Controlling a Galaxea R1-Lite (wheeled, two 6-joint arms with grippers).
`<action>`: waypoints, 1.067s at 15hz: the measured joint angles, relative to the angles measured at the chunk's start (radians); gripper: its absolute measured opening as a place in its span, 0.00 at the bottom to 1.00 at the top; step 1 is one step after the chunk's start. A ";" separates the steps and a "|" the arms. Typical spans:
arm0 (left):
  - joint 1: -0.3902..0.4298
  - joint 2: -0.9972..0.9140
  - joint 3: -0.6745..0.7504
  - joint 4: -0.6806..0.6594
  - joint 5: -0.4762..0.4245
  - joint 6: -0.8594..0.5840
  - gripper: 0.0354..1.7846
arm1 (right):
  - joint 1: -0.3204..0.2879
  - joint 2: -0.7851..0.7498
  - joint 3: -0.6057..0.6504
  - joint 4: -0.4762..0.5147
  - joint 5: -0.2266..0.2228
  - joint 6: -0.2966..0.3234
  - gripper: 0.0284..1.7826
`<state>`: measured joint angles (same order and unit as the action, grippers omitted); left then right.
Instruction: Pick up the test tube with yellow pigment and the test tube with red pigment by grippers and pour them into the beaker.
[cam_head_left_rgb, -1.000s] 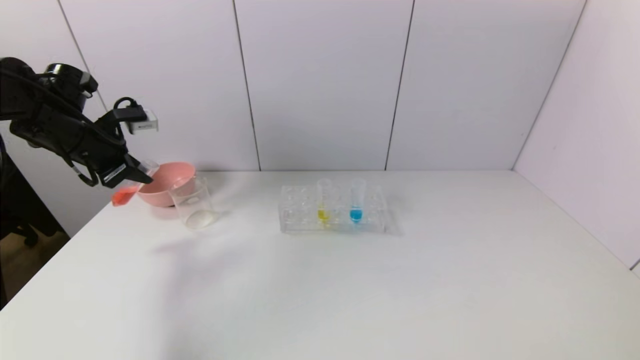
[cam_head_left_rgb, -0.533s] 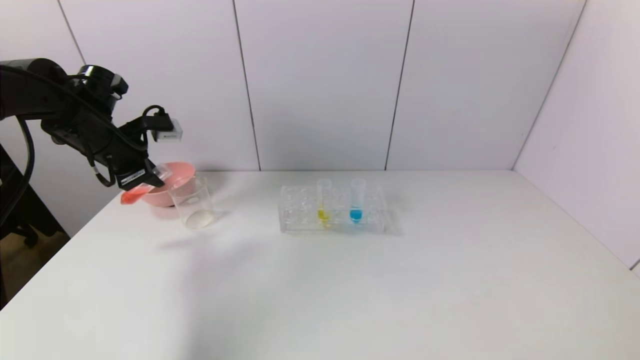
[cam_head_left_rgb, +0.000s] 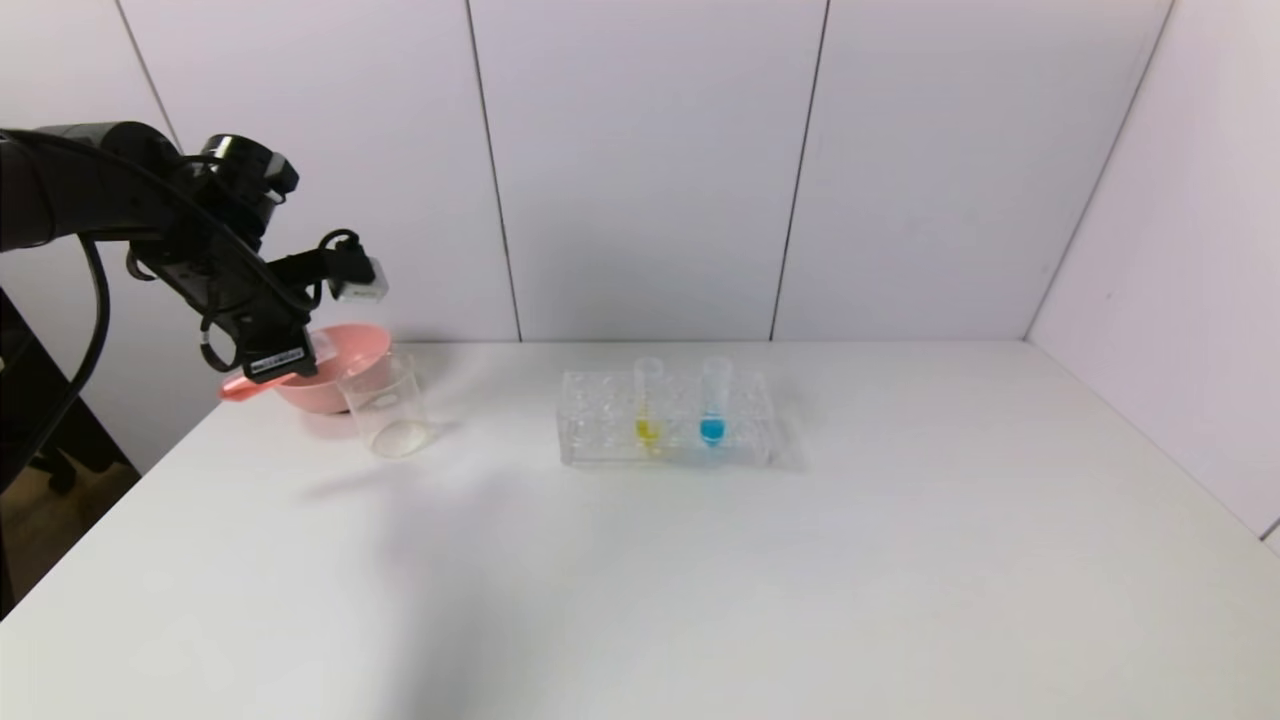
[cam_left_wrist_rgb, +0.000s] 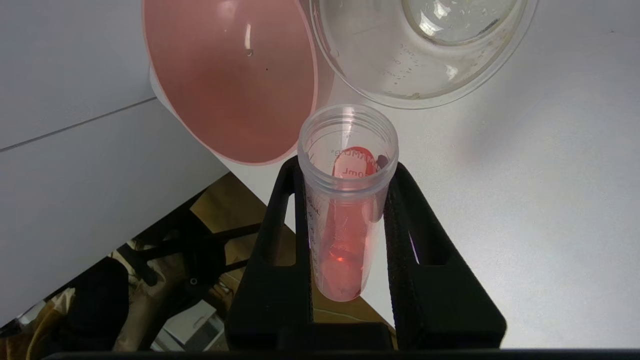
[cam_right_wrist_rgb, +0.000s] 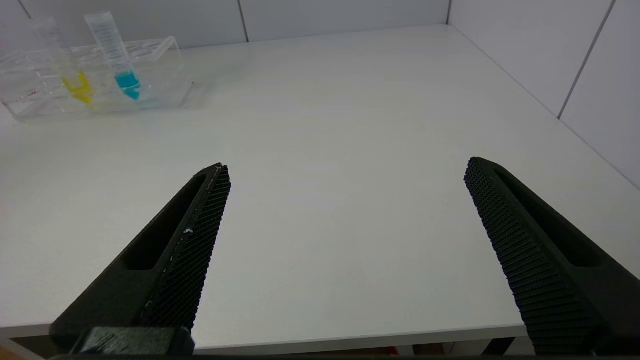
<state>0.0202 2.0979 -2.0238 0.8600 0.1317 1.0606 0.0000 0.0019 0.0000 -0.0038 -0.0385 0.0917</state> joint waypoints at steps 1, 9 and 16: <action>-0.011 0.006 0.000 -0.005 0.029 0.000 0.23 | 0.000 0.000 0.000 0.000 0.000 0.000 0.96; -0.062 0.043 0.000 -0.059 0.213 0.003 0.23 | 0.000 0.000 0.000 0.000 0.000 0.000 0.96; -0.104 0.046 0.000 -0.060 0.345 0.021 0.23 | 0.000 0.000 0.000 0.000 0.000 0.000 0.96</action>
<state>-0.0836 2.1443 -2.0238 0.8000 0.4770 1.0813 0.0000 0.0019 0.0000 -0.0043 -0.0383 0.0917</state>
